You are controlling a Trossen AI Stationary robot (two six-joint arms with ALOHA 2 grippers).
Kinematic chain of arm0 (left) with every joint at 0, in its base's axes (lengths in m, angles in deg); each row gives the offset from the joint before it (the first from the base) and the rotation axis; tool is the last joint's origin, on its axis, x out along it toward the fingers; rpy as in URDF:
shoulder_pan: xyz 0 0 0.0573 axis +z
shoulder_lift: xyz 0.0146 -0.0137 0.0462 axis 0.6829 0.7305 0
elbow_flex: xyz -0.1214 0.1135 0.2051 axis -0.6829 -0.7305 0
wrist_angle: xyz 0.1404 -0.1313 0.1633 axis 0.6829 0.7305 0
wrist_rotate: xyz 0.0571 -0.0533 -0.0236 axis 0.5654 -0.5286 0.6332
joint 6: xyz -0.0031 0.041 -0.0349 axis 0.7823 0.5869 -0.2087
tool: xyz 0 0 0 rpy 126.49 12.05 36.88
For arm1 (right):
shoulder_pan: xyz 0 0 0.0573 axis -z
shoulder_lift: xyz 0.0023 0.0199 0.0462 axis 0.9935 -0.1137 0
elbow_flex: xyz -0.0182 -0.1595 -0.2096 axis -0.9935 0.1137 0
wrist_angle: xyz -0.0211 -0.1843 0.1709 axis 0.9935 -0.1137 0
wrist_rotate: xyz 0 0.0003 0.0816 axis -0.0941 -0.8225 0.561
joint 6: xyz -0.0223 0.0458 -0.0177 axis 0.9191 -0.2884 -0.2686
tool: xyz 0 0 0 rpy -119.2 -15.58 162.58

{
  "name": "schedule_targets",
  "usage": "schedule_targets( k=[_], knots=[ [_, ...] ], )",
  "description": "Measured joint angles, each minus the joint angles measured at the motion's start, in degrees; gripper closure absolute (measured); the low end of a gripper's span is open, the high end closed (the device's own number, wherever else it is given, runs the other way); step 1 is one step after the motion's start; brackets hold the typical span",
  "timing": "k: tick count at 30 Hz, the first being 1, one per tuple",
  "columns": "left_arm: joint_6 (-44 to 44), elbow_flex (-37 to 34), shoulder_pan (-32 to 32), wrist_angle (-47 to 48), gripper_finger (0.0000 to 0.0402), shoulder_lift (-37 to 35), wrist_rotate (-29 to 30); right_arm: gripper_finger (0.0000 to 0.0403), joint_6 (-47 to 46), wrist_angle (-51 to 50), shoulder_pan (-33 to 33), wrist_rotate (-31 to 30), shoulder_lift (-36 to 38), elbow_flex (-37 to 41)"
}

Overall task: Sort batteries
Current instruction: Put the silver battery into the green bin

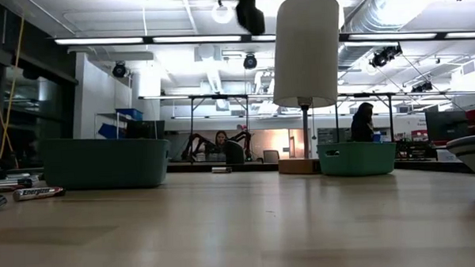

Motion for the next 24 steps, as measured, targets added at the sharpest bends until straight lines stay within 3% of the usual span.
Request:
schedule_targets(
  k=[3,7,14,19,22,24],
  knots=[
    [0.8,6.5,-0.6,7.2,0.0401,2.4,3.7,0.0385,2.0,-2.0,-3.7,1.3,-5.2,-1.9],
    [1.8,10.4,-0.6,10.1,0.0401,3.2,5.2,0.0347,4.0,-5.2,-7.2,1.2,-12.7,-6.3],
    [7.4,10.7,-0.6,13.0,0.0401,2.7,8.6,0.0273,4.9,-15.2,-10.4,-4.3,-25.1,-25.6],
    [9.2,10.7,-0.6,14.6,0.0401,2.7,7.8,0.0266,3.6,-24.8,-9.9,-13.0,-34.0,-41.7],
    [7.9,10.7,-0.6,14.5,0.0401,2.7,7.6,0.0265,0.4,-31.4,-9.2,-13.4,-39.7,-51.7],
    [8.4,10.7,-0.6,14.0,0.0401,2.8,7.6,0.0265,-2.5,-30.1,-9.2,-13.1,-41.8,-52.2]
  ],
)
